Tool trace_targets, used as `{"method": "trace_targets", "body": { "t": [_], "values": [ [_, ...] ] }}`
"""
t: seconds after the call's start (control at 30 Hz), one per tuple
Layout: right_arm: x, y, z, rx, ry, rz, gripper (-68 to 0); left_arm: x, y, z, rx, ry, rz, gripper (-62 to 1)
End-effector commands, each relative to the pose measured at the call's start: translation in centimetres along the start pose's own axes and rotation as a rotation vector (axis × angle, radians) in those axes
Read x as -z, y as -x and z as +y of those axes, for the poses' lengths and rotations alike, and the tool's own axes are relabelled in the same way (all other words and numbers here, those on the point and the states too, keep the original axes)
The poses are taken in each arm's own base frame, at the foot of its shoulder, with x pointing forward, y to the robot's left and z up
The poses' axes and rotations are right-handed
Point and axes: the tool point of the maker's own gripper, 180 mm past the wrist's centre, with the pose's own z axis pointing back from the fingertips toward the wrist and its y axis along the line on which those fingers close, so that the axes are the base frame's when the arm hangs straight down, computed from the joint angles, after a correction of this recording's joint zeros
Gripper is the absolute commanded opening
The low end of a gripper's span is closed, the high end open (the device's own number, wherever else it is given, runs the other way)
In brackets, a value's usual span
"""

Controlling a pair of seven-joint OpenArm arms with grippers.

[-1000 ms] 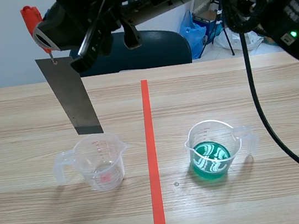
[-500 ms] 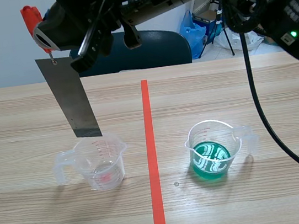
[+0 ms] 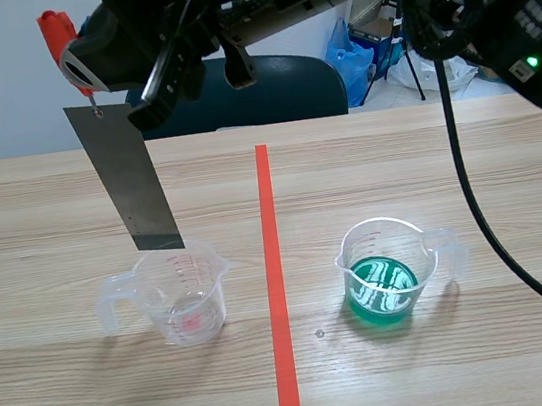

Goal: Do the redox reaction experiment

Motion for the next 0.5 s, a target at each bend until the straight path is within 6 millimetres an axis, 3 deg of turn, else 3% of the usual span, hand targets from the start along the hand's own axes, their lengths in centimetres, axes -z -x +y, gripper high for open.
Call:
{"method": "trace_targets", "body": {
  "t": [0.0,0.47],
  "values": [
    [-0.28,-1.27,-0.33,-0.01,0.008,-0.043,-66.7,0.03,-0.49,0.1,-0.009,-0.008,-0.025,1.4],
    [-0.29,-1.43,-0.32,-0.01,0.008,-0.052,-66.7,0.03,-0.49,0.1,-0.009,-0.008,-0.025,1.4]
  ]
}}
